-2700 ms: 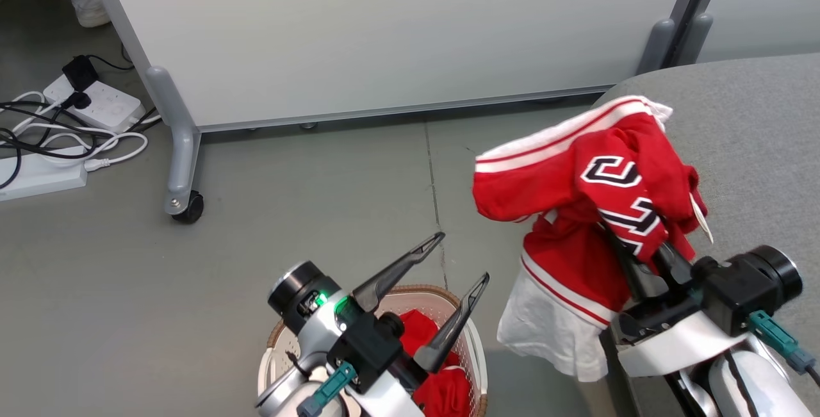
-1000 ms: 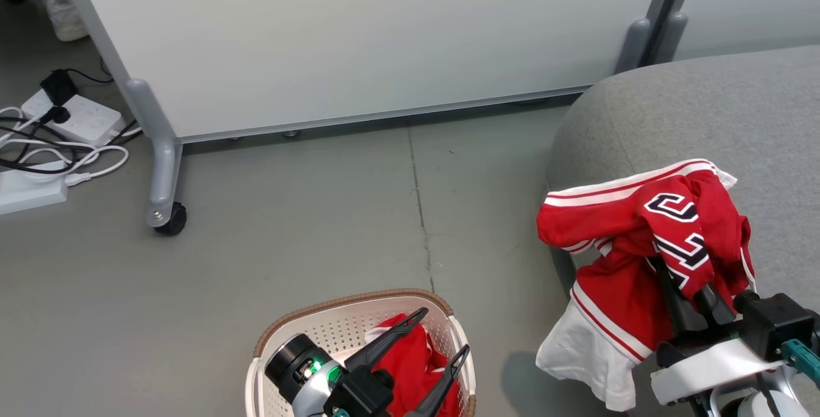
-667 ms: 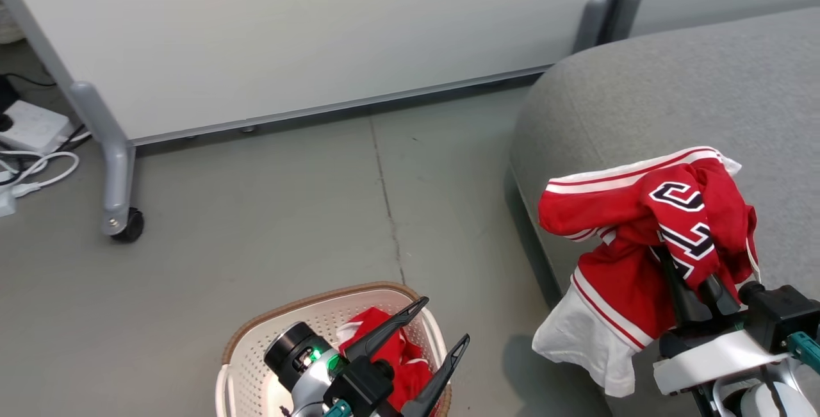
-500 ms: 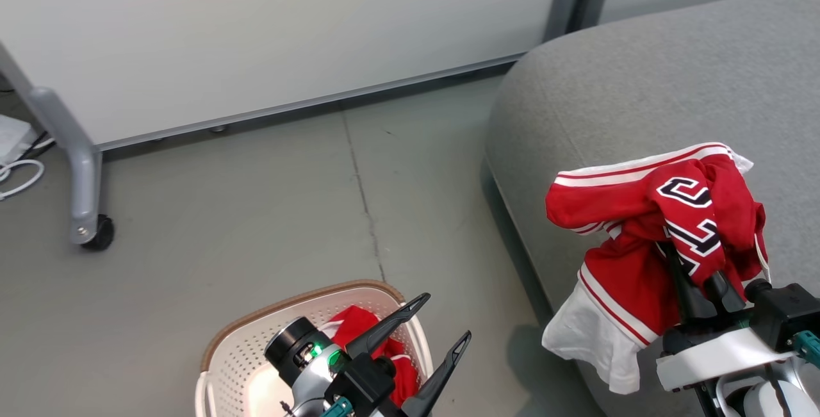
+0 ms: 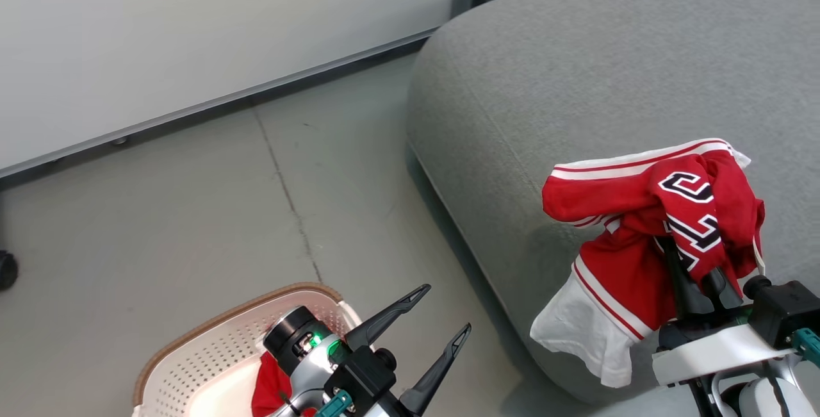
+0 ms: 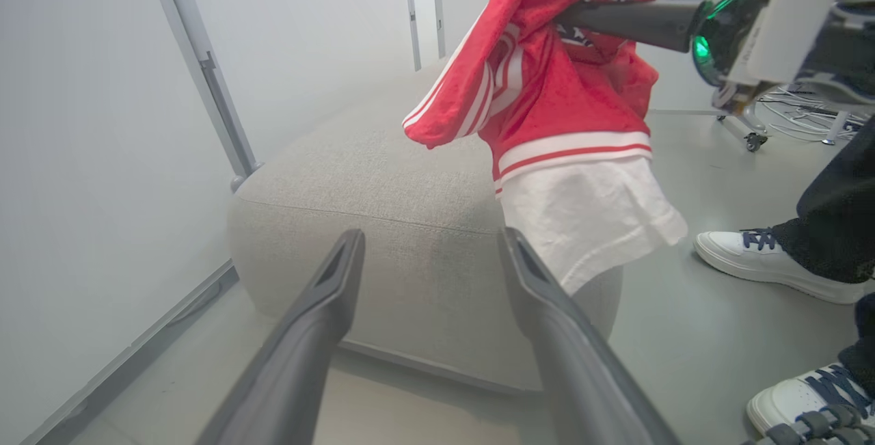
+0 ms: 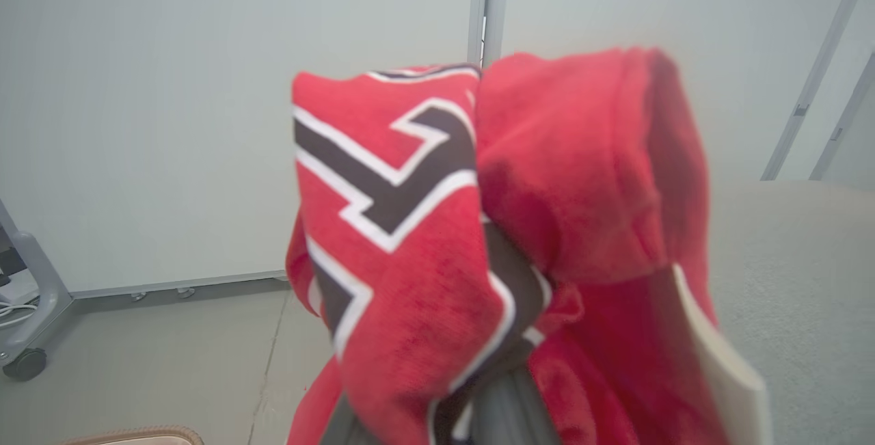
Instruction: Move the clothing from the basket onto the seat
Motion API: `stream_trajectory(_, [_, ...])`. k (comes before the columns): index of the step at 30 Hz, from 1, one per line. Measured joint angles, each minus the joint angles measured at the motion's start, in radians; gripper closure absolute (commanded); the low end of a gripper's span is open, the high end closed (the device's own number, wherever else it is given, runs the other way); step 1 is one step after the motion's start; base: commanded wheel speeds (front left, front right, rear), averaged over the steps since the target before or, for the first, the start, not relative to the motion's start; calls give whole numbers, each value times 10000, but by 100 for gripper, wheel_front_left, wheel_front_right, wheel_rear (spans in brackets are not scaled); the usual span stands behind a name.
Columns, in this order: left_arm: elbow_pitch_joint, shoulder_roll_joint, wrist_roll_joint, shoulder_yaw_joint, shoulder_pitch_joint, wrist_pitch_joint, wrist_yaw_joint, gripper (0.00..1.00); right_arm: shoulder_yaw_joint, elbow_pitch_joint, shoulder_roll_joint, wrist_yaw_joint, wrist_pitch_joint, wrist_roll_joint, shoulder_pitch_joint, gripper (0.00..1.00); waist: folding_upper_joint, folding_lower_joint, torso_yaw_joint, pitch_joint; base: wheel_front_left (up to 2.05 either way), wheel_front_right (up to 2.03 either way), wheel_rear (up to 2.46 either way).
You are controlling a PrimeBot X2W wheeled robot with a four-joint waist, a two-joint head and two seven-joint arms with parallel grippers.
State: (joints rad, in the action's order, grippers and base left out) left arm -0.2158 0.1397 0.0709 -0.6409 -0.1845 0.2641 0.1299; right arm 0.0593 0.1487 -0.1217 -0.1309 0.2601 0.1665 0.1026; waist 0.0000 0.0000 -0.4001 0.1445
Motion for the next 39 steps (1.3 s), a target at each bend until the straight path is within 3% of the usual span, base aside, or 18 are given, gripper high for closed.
stream_trajectory(7, [-2, -67, -46, -79, -60, 2, 0, 0, -176, 38, 128, 0, 0, -4, -32, 100, 0, 0, -716, 46, 0, 0, 0])
stream_trajectory(16, [15, -232, -81, -81, -59, 2, 0, 0, -270, 44, 196, 2, 0, -6, -112, 100, 0, 0, -1012, -20, 0, 0, 0])
stream_trajectory(29, [63, -213, -81, -176, -69, 2, 0, 0, -546, -88, 257, 0, -2, 19, 15, 100, 0, 0, -724, 97, 0, 0, 0])
stream_trajectory(33, [102, -117, -94, -232, -123, 2, 0, 0, -920, -431, 299, 2, 0, 732, 648, 100, 0, 0, -625, 326, 0, 0, 0])
stream_trajectory(39, [123, 184, -115, -508, -629, 2, 0, 0, -1425, -525, -247, 2, -2, 1001, 2195, 100, 0, 0, -446, 962, 0, 0, 0])
